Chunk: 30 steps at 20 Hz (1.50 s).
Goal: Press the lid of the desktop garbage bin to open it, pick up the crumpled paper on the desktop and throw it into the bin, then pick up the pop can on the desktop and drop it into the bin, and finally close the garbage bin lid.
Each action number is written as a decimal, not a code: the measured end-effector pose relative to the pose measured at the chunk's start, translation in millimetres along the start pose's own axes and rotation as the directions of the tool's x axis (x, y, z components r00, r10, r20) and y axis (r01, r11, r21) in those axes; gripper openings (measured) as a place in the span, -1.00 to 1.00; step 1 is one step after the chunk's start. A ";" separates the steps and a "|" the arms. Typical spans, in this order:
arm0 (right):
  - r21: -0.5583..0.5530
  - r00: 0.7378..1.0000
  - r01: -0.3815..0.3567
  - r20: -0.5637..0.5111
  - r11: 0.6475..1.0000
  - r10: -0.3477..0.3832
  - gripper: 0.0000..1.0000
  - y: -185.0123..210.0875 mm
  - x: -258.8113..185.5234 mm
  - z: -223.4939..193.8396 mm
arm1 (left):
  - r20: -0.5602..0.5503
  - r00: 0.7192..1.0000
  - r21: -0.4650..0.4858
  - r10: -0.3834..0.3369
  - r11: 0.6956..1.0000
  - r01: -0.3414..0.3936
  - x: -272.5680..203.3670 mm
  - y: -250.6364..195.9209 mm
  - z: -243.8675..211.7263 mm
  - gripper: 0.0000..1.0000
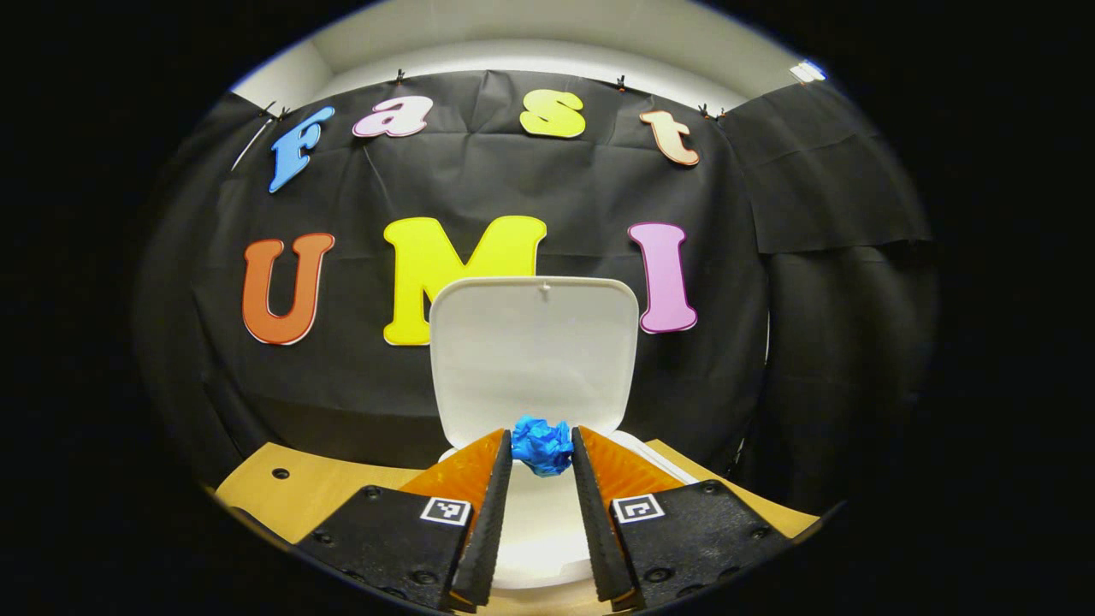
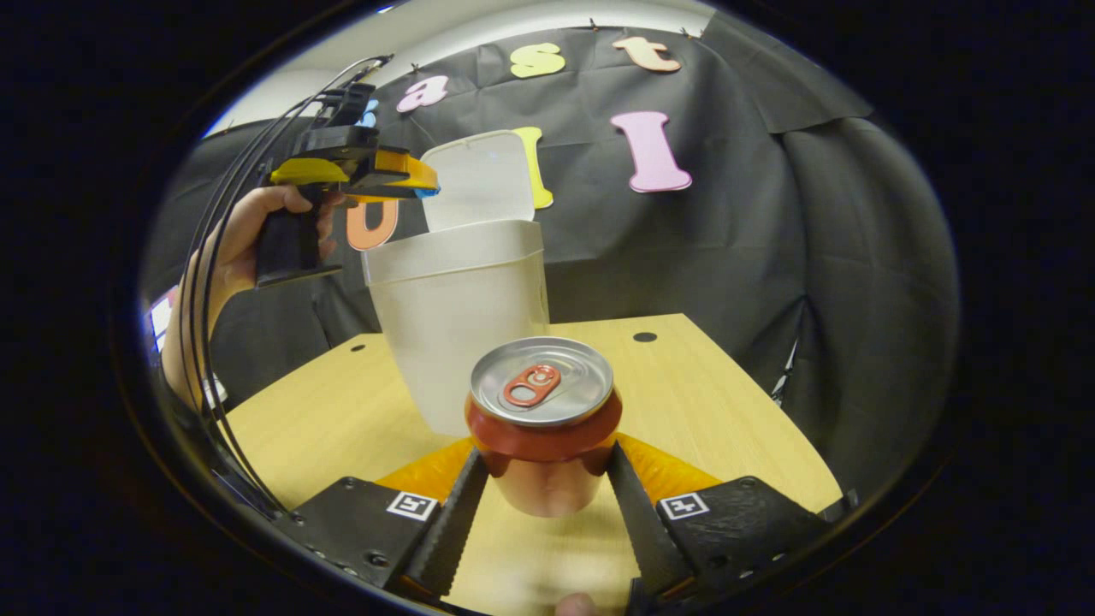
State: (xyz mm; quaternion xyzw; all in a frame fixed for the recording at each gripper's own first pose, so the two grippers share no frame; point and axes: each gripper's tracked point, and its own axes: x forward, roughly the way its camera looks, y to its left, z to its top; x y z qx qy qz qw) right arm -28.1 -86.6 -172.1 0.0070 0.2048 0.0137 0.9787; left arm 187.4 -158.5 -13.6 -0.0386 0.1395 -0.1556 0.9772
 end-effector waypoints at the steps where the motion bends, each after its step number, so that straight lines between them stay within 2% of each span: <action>1: -0.001 1.000 0.000 0.002 1.000 0.000 0.58 1.1 -0.7 -0.4 | -0.004 1.000 -0.016 -0.009 1.000 0.009 -2.6 -0.9 -3.3 0.11; 3: -0.005 1.000 -0.003 0.003 1.000 0.003 0.58 1.8 -1.0 -0.5 | -0.005 1.000 -0.023 -0.007 1.000 0.007 -6.4 0.1 -3.7 0.86; 4: -0.006 1.000 -0.002 0.003 1.000 0.003 0.58 1.1 0.1 2.2 | -0.005 1.000 -0.017 -0.001 1.000 0.001 -7.9 2.1 -2.2 0.94; 7: -0.012 1.000 -0.003 0.022 1.000 0.003 0.58 2.1 -1.8 14.1 | 0.000 1.000 -0.001 0.015 1.000 -0.015 -10.1 5.7 -1.1 0.95; 12: -0.021 0.999 -0.025 0.025 0.999 0.026 0.58 6.8 1.2 33.7 | 0.013 0.999 -0.029 0.045 0.999 -0.044 -24.7 13.5 -1.7 0.95; 18: -0.033 0.993 -0.096 0.068 0.995 0.098 0.58 28.0 -4.5 91.4 | 0.041 0.996 -0.039 0.076 0.996 -0.074 -54.0 34.4 -6.2 0.96; 24: -0.063 0.975 -0.172 0.132 0.983 0.179 0.58 66.2 -4.0 162.7 | 0.061 0.987 -0.038 0.146 0.989 -0.144 -96.2 58.2 -35.3 0.96; 27: -0.096 0.966 -0.186 0.164 0.978 0.200 0.58 85.3 9.0 198.9 | 0.062 0.983 -0.022 0.174 0.985 -0.173 -118.7 70.4 -43.9 0.96; 30: -0.119 0.965 -0.185 0.166 0.976 0.203 0.58 100.7 33.6 218.5 | 0.063 0.983 -0.034 0.174 0.984 -0.173 -135.9 74.4 -49.8 0.96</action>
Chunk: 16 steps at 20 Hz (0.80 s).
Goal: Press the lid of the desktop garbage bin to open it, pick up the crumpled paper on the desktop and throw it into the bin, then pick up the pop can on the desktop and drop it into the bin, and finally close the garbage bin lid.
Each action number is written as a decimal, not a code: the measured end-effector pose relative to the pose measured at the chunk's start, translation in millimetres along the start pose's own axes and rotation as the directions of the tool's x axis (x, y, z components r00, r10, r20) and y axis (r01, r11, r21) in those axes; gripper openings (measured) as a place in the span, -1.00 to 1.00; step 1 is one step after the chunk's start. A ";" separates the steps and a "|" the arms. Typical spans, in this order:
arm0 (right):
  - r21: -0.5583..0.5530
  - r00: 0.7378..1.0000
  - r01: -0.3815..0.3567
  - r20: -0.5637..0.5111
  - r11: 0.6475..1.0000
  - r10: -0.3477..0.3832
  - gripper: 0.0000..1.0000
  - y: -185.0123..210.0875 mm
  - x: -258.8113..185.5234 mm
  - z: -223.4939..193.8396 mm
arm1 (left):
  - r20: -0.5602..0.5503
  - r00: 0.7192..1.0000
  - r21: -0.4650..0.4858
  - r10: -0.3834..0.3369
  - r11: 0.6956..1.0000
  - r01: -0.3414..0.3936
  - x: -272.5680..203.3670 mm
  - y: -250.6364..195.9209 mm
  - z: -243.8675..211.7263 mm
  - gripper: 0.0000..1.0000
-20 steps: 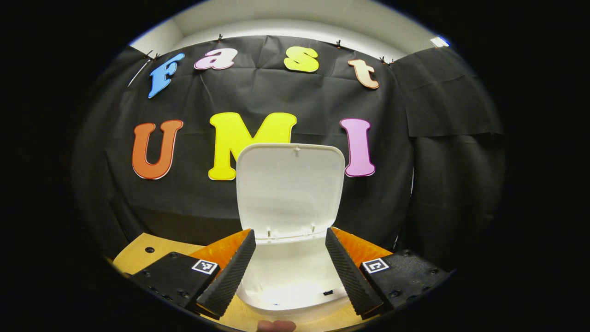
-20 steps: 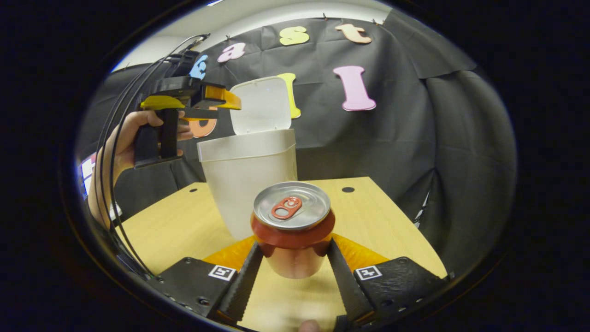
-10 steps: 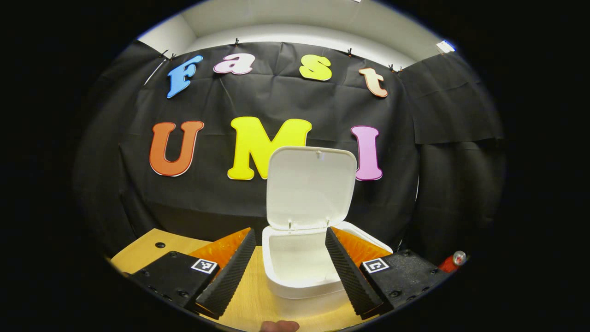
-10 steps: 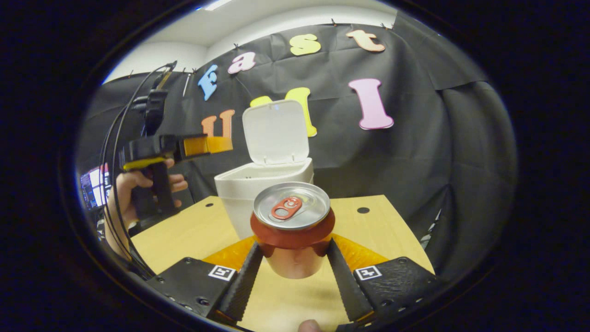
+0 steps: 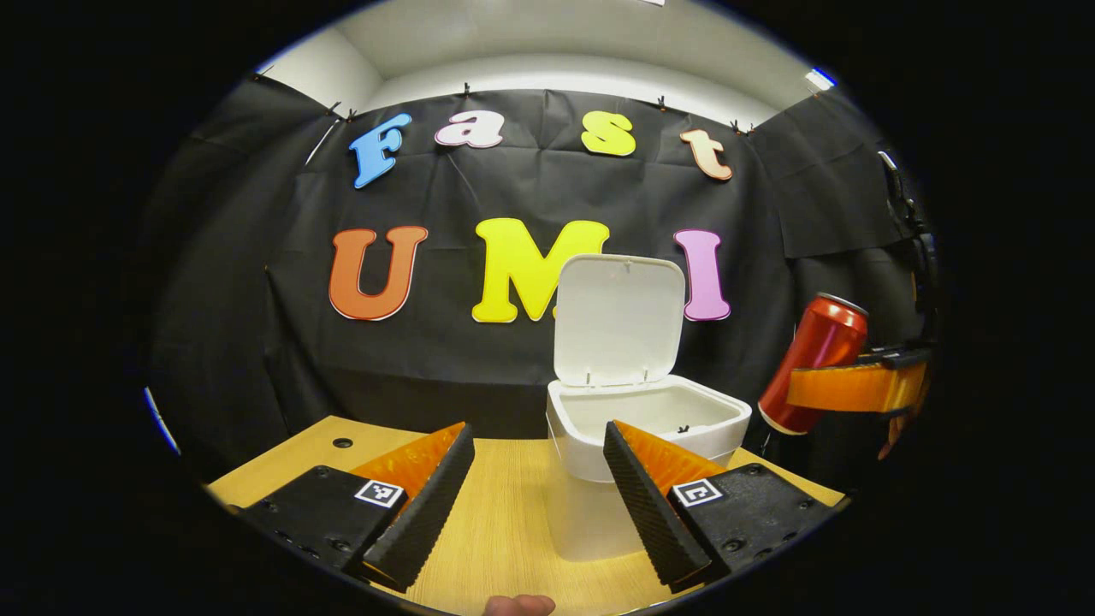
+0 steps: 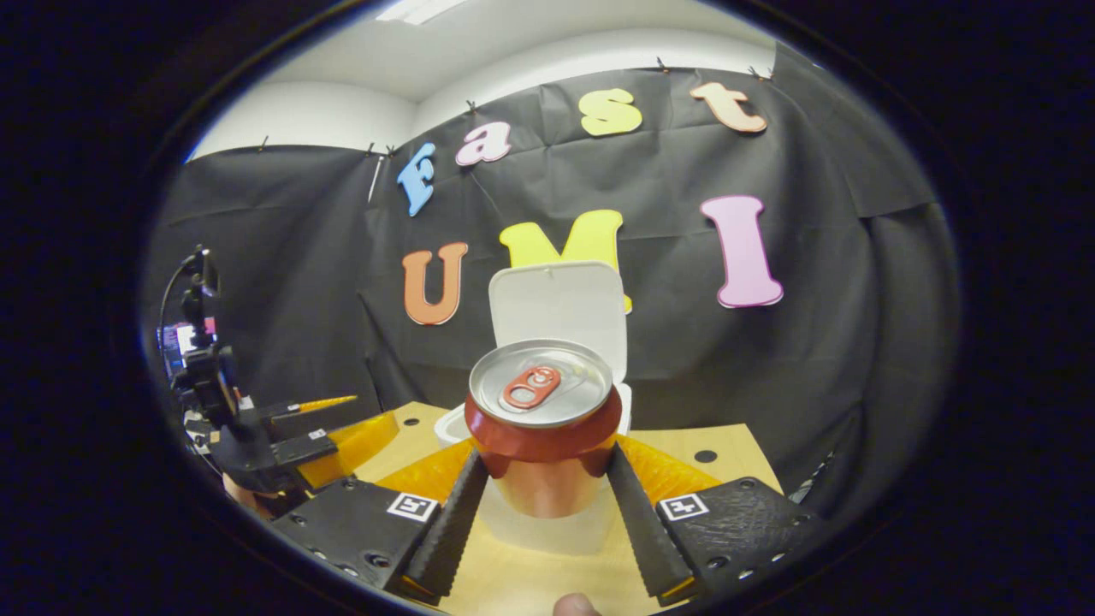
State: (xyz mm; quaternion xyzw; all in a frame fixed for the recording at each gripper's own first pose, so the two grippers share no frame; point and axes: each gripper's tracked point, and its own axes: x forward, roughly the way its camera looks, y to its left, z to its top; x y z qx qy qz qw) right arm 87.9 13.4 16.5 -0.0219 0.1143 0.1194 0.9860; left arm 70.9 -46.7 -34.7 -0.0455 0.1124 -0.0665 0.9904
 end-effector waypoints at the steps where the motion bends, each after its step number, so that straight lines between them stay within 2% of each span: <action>1: -0.001 1.000 0.001 -0.001 1.000 -0.001 0.58 2.9 10.2 4.6 | 0.001 1.000 -0.001 -0.002 1.000 0.002 -5.3 1.7 0.1 0.96; 8: -0.039 0.998 0.040 -0.043 0.998 -0.042 0.57 9.3 89.1 18.1 | 0.029 0.999 0.051 0.046 0.998 -0.048 -25.8 28.1 2.2 0.96; 11: -0.043 0.994 0.065 -0.082 0.997 -0.069 0.58 4.4 118.8 7.2 | 0.024 0.998 0.055 0.052 0.997 -0.053 -28.5 33.9 -0.5 0.96; 16: -0.020 0.985 0.100 -0.141 0.995 -0.102 0.58 -7.5 142.9 -8.6 | 0.005 0.998 0.057 0.064 0.996 -0.064 -30.6 44.4 -10.6 0.96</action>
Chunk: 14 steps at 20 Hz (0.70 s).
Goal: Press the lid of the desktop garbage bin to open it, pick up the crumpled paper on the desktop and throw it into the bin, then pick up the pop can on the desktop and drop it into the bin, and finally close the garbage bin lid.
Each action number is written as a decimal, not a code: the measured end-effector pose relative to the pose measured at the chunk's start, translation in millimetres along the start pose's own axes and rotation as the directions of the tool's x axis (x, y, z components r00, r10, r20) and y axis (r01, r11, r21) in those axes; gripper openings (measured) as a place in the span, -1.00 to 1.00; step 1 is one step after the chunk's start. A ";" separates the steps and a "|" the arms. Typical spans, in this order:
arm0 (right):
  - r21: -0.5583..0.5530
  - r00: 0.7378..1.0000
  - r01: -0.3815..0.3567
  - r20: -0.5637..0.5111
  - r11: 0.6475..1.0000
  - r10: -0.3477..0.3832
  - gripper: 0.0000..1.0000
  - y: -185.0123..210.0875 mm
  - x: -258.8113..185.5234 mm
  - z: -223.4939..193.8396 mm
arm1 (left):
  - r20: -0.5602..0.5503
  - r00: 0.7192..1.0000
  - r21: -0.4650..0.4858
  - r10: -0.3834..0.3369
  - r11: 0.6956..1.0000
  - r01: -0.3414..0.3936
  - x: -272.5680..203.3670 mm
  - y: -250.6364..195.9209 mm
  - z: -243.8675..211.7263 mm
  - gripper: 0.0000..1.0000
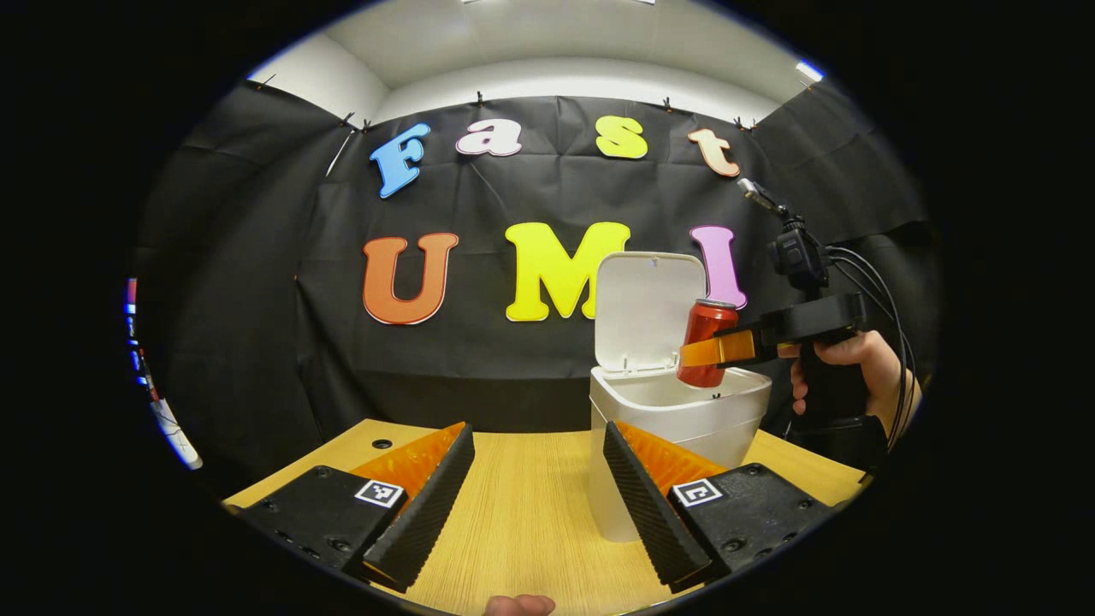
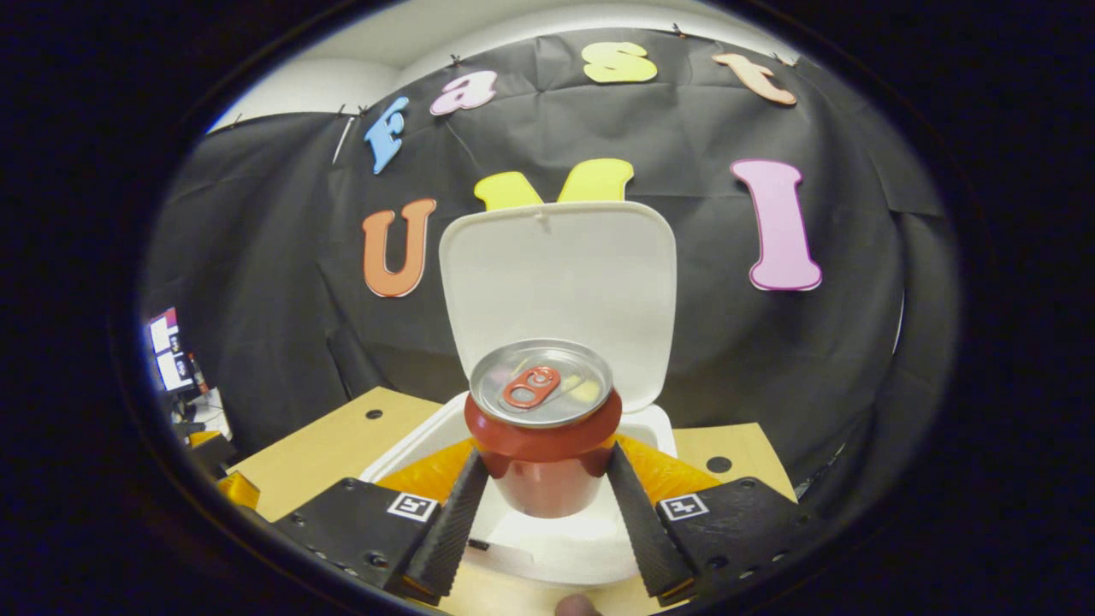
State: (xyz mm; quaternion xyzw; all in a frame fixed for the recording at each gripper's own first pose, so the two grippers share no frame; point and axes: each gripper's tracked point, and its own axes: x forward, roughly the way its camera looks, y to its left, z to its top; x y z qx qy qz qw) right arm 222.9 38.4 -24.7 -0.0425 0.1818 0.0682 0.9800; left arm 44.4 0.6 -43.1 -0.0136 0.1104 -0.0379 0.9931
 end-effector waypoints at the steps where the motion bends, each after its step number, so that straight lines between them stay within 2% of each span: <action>1: -0.006 1.000 0.012 -0.007 1.000 -0.012 0.57 -1.8 3.8 -1.3 | 0.000 1.000 0.001 0.004 1.000 -0.004 0.1 1.9 0.1 0.96; 4: 0.010 1.000 0.005 -0.025 1.000 -0.005 0.59 2.7 7.9 -0.5 | 0.005 1.000 0.002 0.005 1.000 -0.005 1.1 5.1 -0.4 0.96; 14: -0.001 1.000 0.019 0.006 1.000 -0.019 0.65 5.8 0.0 16.8 | -0.003 1.000 -0.003 -0.007 1.000 0.007 4.8 3.9 -6.1 0.96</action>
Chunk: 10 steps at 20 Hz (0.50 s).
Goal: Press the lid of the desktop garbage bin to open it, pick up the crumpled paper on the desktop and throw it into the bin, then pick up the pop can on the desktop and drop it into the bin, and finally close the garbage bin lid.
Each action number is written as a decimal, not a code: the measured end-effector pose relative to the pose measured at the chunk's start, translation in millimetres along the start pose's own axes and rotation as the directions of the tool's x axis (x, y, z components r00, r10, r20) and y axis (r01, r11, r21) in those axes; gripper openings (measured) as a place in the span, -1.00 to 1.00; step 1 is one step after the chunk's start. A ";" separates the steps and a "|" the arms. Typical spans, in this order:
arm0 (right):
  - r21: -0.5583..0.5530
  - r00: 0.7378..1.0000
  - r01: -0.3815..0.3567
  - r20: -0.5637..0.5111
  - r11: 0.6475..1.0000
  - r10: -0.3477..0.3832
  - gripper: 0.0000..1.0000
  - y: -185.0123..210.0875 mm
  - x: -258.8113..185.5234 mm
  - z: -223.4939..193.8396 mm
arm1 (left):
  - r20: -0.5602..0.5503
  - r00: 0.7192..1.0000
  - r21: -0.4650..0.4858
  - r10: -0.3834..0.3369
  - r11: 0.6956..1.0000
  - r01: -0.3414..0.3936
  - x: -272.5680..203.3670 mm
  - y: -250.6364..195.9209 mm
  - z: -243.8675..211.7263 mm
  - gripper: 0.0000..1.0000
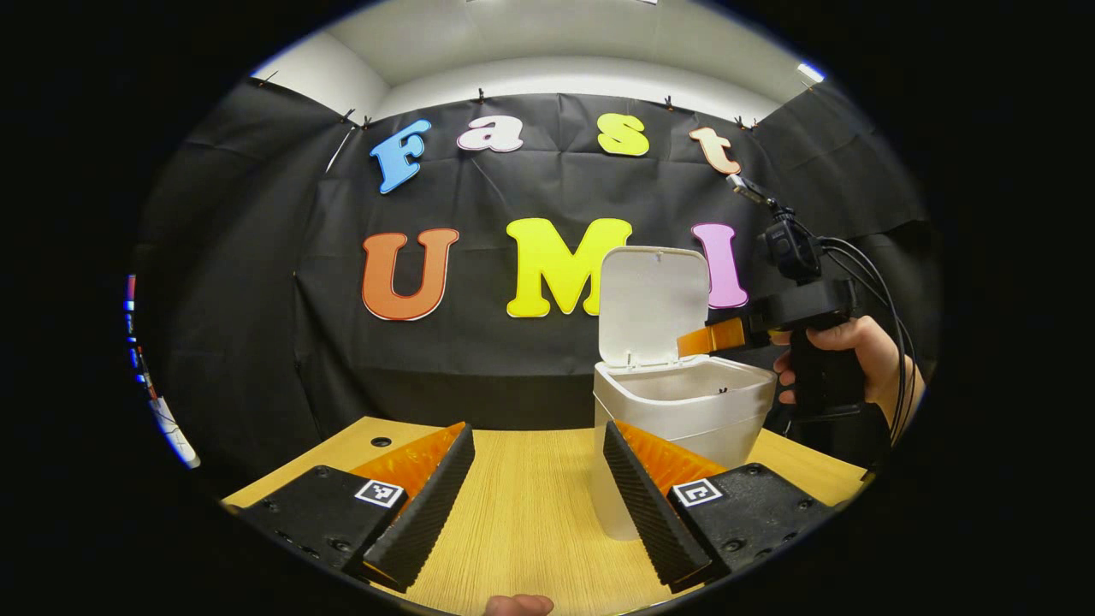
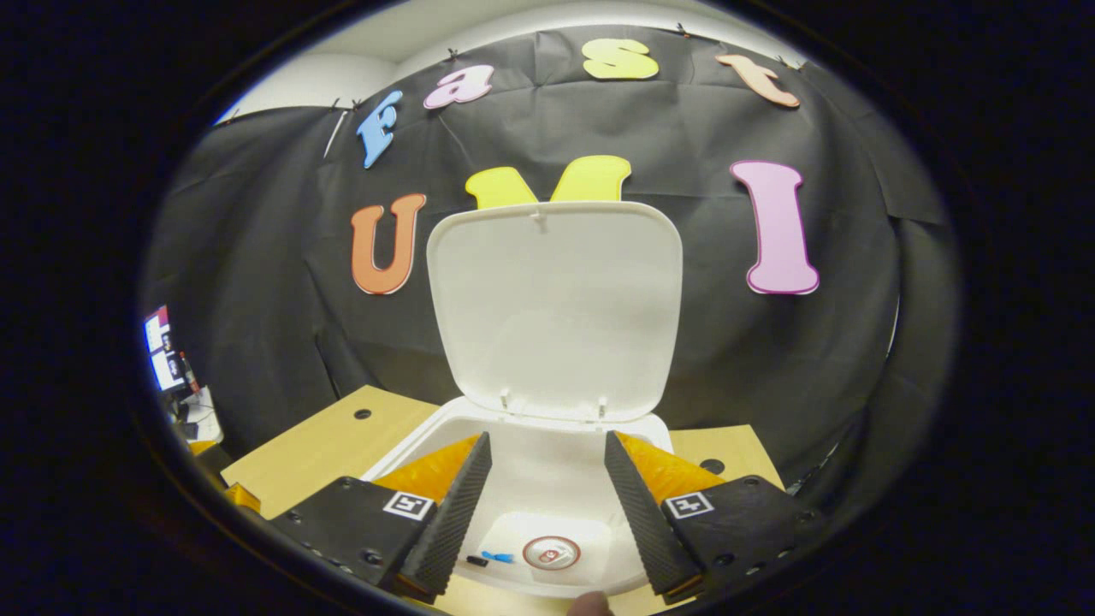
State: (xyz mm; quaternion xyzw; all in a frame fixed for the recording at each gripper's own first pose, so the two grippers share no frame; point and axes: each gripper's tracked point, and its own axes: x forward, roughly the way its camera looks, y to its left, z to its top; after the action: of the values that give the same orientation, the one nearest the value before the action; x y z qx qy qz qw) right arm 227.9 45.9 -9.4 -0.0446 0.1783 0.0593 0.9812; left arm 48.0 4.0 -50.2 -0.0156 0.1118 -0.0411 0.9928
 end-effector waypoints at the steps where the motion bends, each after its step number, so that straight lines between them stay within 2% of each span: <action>1: -0.001 1.000 0.003 0.009 1.000 -0.003 0.65 0.2 -2.5 4.5 | -0.001 1.000 -0.002 -0.001 1.000 0.001 -0.6 -0.4 -0.6 0.96; 10: -0.017 0.989 0.040 0.144 0.999 -0.037 0.65 6.9 -44.8 68.8 | -0.021 1.000 -0.029 -0.013 0.999 0.012 0.2 -1.4 -16.1 0.96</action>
State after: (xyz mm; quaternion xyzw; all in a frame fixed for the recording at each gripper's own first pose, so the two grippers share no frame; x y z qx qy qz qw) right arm 209.1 55.7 70.2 -0.0537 0.1056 0.0451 0.9919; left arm 44.5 2.2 -65.8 -0.0304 0.1228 -0.0458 0.9909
